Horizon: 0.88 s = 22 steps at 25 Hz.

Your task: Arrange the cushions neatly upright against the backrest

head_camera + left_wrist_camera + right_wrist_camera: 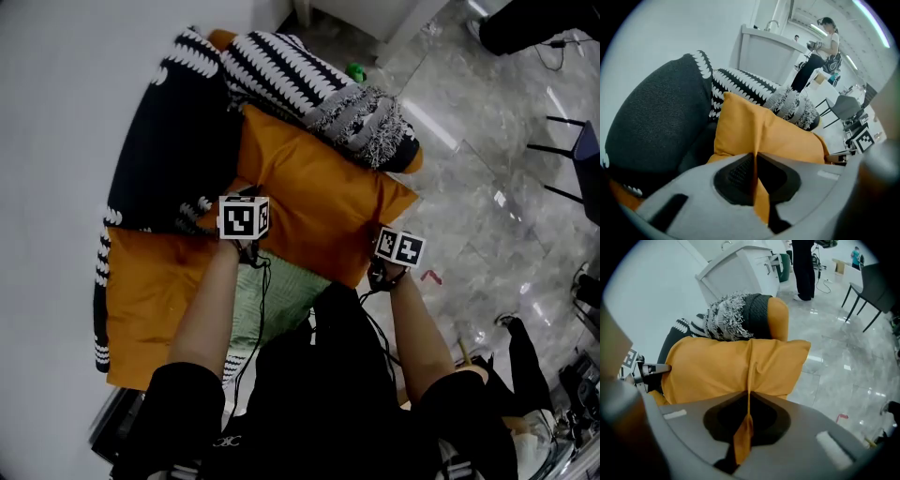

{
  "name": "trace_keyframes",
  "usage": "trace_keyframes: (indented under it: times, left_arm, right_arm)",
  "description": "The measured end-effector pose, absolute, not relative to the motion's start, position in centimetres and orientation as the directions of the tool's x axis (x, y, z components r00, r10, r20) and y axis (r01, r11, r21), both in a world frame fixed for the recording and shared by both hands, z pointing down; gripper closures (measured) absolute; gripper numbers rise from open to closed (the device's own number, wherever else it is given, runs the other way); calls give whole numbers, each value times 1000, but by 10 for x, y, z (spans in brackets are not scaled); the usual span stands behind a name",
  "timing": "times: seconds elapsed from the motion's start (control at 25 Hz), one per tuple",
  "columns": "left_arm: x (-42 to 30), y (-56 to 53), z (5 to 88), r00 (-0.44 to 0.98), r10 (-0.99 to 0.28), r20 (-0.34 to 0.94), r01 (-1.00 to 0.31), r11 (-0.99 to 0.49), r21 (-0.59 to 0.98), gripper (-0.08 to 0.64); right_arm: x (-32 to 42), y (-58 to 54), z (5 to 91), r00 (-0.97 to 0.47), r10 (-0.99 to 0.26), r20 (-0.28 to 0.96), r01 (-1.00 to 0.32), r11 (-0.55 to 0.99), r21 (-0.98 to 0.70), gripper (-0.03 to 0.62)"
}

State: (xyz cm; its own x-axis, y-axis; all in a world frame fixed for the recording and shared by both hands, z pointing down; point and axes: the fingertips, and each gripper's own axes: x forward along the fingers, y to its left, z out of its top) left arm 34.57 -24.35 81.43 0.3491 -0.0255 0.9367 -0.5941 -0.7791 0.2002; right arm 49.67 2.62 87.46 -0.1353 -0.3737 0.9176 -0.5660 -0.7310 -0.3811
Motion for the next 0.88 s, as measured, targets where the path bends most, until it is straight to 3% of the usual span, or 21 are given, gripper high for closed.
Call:
trace_keyframes:
  times: [0.24, 0.48, 0.88]
  left_arm:
    - [307, -237, 750, 447, -74, 892, -629, -735, 254, 545]
    - [256, -246, 685, 507, -227, 831, -723, -637, 268, 545]
    - [146, -255, 650, 434, -407, 804, -889, -339, 308, 545]
  right_arm:
    - [495, 11, 805, -84, -469, 879, -631, -657, -411, 577]
    - [507, -58, 731, -42, -568, 822, -760, -516, -396, 577]
    - [461, -209, 657, -113, -647, 754, -958, -131, -256, 578]
